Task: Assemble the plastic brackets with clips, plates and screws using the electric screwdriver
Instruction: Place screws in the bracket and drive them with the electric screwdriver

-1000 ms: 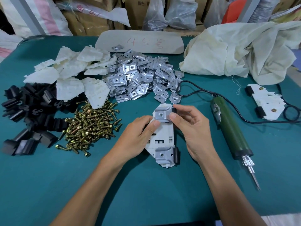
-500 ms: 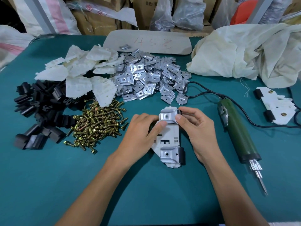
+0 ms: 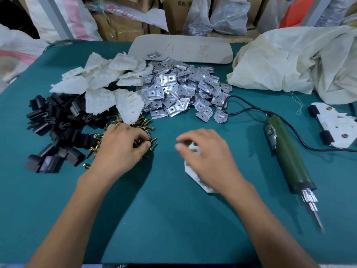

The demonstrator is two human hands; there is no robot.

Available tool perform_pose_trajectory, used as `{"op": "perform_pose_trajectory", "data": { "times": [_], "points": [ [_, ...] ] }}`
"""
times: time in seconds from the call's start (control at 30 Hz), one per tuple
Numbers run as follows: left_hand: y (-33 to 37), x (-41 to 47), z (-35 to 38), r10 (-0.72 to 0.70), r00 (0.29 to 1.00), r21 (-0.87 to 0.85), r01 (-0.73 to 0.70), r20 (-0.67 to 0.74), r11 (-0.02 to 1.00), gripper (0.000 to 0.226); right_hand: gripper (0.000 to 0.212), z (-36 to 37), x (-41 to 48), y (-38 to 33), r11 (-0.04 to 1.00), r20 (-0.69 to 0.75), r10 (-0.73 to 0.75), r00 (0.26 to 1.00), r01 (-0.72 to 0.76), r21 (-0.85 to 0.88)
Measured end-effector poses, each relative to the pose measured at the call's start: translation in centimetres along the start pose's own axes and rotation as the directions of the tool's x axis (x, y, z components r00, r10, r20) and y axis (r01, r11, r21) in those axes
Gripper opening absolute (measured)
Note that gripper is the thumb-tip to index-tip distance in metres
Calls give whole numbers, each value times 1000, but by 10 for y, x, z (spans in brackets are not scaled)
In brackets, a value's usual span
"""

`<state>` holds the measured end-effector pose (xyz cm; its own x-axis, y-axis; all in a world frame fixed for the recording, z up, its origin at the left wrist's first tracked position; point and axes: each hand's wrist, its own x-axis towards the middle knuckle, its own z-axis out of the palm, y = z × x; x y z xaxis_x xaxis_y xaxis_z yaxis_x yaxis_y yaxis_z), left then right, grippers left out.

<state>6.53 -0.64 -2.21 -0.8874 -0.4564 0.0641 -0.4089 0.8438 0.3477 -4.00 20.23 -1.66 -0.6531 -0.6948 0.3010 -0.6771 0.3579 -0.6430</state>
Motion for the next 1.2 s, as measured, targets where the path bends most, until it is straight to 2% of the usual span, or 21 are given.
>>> {"op": "perform_pose_trajectory", "data": {
  "times": [0.07,0.17,0.27,0.47,0.53,0.63,0.73,0.87,0.9,0.97,1.07,1.2],
  "points": [
    [2,3,1,-18,1000,29,18,17,999,15,18,16,17,-19,987,193,-85,978,109,-116],
    [7,4,3,-19,1000,24,20,-22,1000,19,26,38,36,-35,923,322,-77,943,190,-335],
    [10,6,5,-36,999,32,37,-24,999,11,27,49,43,-36,924,336,-34,941,158,-349],
    [14,8,7,-74,996,-5,74,-56,997,16,14,49,41,-31,954,316,34,948,63,-294],
    [15,5,5,-46,993,-53,40,-111,998,10,13,35,39,-27,977,265,42,963,17,-214],
    [16,-10,-3,-65,983,-264,18,-171,964,1,9,1,40,-7,986,151,134,980,-147,83],
    [28,-26,-4,-96,990,-500,33,-101,865,7,22,-37,38,19,919,114,248,962,-271,287],
    [50,-35,9,-91,996,-633,58,-20,772,14,25,-54,25,45,858,36,334,942,-320,403],
    [55,-37,13,-84,996,-634,63,-2,770,12,25,-55,19,48,832,24,357,934,-329,446],
    [61,-40,20,-34,999,-530,29,-1,847,6,23,-54,7,56,830,-1,393,920,-354,431],
    [63,-42,22,61,998,-293,-68,-34,954,7,19,-55,-12,71,916,-64,386,920,-374,145],
    [59,-39,19,93,996,-76,-92,7,993,18,22,-52,-28,78,922,-63,384,921,-380,71]
  ]
}}
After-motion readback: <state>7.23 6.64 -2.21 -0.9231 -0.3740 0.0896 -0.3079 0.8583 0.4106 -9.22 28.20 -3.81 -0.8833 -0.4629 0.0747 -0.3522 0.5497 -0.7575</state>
